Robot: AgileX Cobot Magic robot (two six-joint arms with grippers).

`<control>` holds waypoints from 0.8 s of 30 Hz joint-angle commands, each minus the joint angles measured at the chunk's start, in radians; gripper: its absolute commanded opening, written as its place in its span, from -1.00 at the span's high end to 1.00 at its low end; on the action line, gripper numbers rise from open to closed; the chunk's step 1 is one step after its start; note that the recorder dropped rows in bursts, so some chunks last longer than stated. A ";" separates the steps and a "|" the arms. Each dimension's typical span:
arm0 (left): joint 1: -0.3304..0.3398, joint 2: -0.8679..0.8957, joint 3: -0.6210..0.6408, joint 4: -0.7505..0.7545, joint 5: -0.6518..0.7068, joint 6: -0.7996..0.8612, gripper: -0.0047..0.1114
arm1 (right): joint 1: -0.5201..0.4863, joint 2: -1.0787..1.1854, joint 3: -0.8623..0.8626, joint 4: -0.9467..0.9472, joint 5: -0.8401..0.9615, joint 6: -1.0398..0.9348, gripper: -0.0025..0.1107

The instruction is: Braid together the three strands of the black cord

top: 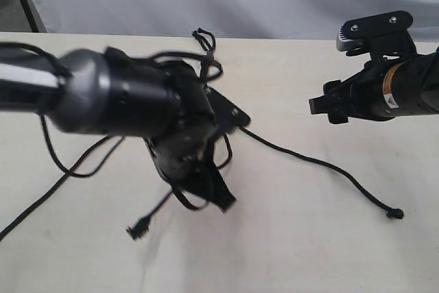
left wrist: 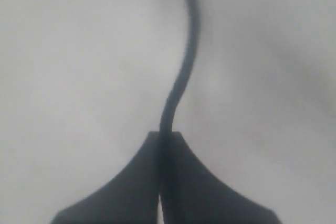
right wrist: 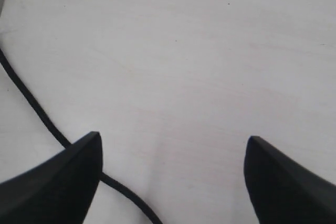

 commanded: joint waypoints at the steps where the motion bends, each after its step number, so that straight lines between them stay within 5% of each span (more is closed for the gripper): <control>1: 0.126 -0.107 0.042 0.189 0.068 -0.034 0.89 | -0.007 -0.007 -0.006 -0.012 -0.010 0.006 -0.29; 12: 0.525 -0.038 0.261 0.246 -0.357 -0.074 0.89 | -0.007 0.035 -0.006 -0.012 -0.050 0.015 -0.29; 18: 0.594 -0.026 0.296 0.262 -0.444 -0.033 0.89 | -0.007 0.078 -0.006 -0.030 -0.088 0.015 -0.29; 24: 0.588 0.039 0.297 0.245 -0.433 -0.022 0.89 | -0.007 0.087 -0.006 -0.030 -0.095 0.015 -0.29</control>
